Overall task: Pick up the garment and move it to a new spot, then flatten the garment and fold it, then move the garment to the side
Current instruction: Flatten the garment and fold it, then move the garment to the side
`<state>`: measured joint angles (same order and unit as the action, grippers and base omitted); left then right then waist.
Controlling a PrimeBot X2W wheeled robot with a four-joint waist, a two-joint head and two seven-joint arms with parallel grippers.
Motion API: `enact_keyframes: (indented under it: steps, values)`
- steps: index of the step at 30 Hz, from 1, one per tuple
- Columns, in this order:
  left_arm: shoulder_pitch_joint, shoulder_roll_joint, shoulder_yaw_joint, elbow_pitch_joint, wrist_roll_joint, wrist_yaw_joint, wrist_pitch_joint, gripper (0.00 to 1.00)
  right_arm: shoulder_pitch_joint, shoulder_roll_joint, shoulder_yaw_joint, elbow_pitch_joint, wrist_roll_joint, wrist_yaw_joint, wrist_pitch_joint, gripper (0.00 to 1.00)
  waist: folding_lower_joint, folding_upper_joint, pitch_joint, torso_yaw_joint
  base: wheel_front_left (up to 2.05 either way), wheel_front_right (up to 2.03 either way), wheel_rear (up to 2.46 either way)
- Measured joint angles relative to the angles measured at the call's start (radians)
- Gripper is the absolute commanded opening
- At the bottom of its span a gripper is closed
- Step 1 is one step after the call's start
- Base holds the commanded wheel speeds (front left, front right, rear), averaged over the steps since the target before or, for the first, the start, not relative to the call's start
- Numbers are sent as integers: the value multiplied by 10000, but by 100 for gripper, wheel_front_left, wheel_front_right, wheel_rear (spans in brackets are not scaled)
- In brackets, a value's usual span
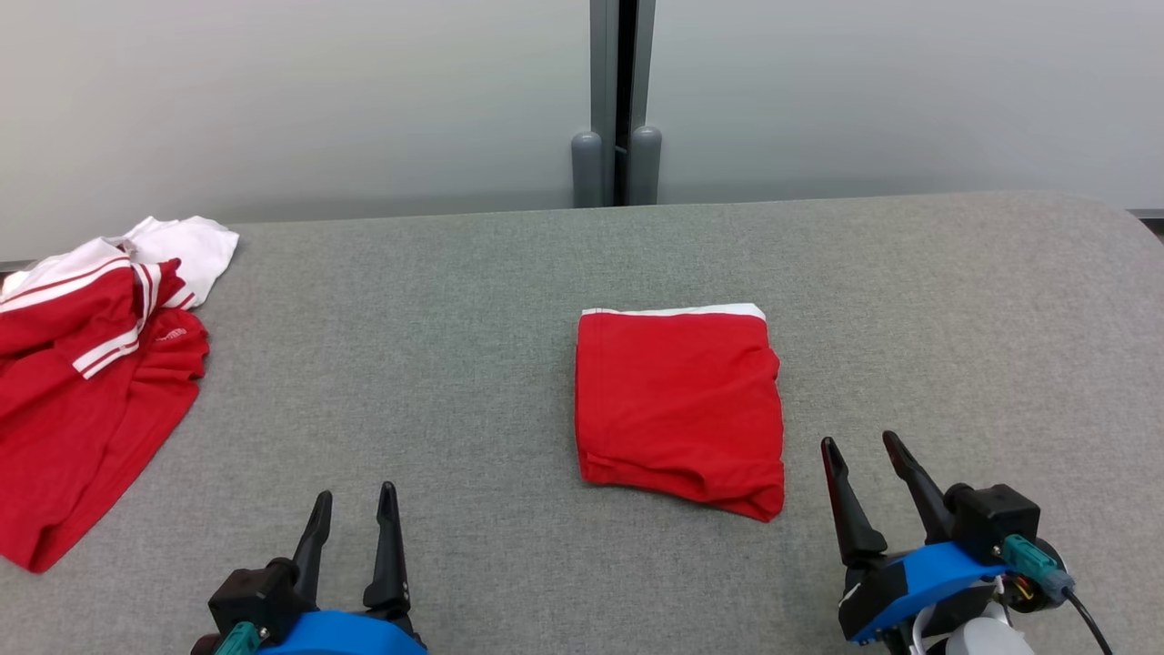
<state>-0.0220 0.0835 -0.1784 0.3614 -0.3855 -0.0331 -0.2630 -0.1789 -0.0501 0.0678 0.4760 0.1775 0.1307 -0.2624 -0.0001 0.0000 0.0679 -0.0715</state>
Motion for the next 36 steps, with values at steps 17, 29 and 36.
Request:
enact_keyframes:
  steps: [17, 29, 36]
  values:
    - [0, -188, 148, 121, 339, -174, 0, 100, 15, 0, -48, -151, 13, 0, 0, 100, 0, 0, -35, 148, 0, 0, 0]
    - [-138, -247, 163, 75, 523, -261, 0, 100, -1119, 8, -594, 207, -1127, 0, 928, 100, 0, 0, 149, 431, 0, 0, 0]
    - [-320, -268, 184, 61, 598, -293, 0, 100, -2427, -238, -1001, 552, -1576, 0, 3565, 100, 1, 0, 545, 838, 0, 0, 0]
